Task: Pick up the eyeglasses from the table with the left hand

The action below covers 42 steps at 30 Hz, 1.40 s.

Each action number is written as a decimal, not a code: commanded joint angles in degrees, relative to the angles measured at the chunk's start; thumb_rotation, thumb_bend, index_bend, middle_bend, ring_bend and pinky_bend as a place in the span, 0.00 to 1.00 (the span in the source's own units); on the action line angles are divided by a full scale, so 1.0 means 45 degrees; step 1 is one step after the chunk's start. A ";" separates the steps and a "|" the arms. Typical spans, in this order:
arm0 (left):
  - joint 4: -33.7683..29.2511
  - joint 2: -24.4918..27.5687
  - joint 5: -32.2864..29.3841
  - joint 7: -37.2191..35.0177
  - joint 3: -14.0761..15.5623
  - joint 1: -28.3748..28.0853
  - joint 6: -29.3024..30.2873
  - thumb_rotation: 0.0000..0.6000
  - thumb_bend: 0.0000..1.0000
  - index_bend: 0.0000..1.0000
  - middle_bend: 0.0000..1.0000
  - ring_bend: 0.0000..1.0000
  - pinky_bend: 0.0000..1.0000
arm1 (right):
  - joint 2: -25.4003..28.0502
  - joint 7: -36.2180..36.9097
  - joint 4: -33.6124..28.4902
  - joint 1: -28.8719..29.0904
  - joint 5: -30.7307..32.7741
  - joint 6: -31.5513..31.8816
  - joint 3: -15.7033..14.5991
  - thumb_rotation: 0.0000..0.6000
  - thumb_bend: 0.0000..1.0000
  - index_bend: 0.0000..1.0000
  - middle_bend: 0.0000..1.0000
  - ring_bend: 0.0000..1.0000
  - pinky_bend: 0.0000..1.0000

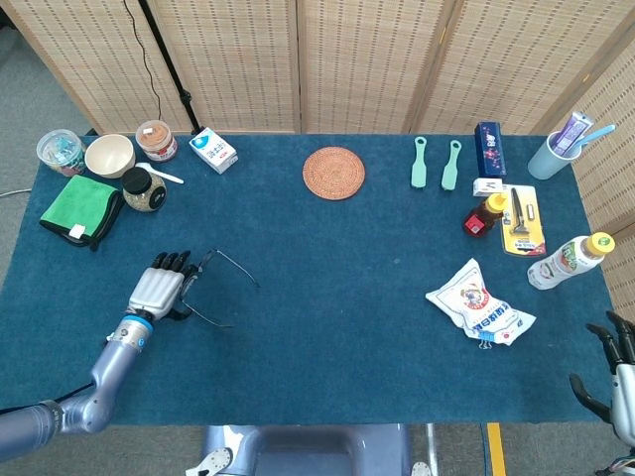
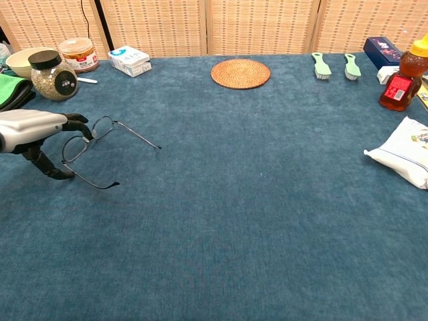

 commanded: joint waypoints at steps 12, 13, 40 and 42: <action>0.0442 -0.0704 -0.0099 0.0317 -0.0006 -0.0580 0.0217 0.78 0.24 0.34 0.00 0.00 0.00 | 0.0080 -0.0055 -0.0081 -0.0065 0.0043 0.0018 0.0038 1.00 0.30 0.21 0.11 0.11 0.14; 0.0442 -0.0725 -0.0085 0.0321 0.0002 -0.0599 0.0238 0.78 0.24 0.34 0.00 0.00 0.00 | 0.0084 -0.0060 -0.0088 -0.0071 0.0040 0.0024 0.0039 1.00 0.30 0.21 0.11 0.11 0.14; -0.0813 -0.0318 0.1412 -0.0086 0.0682 -0.0447 0.0945 0.77 0.24 0.22 0.00 0.00 0.00 | 0.0149 0.0197 -0.0012 -0.0330 -0.0081 0.0292 0.0014 1.00 0.30 0.22 0.11 0.11 0.15; -0.0969 -0.0145 0.1487 -0.0078 0.0749 -0.0434 0.0935 0.77 0.24 0.16 0.00 0.00 0.00 | 0.0147 0.0255 0.0020 -0.0352 -0.0089 0.0319 0.0018 1.00 0.30 0.22 0.11 0.11 0.15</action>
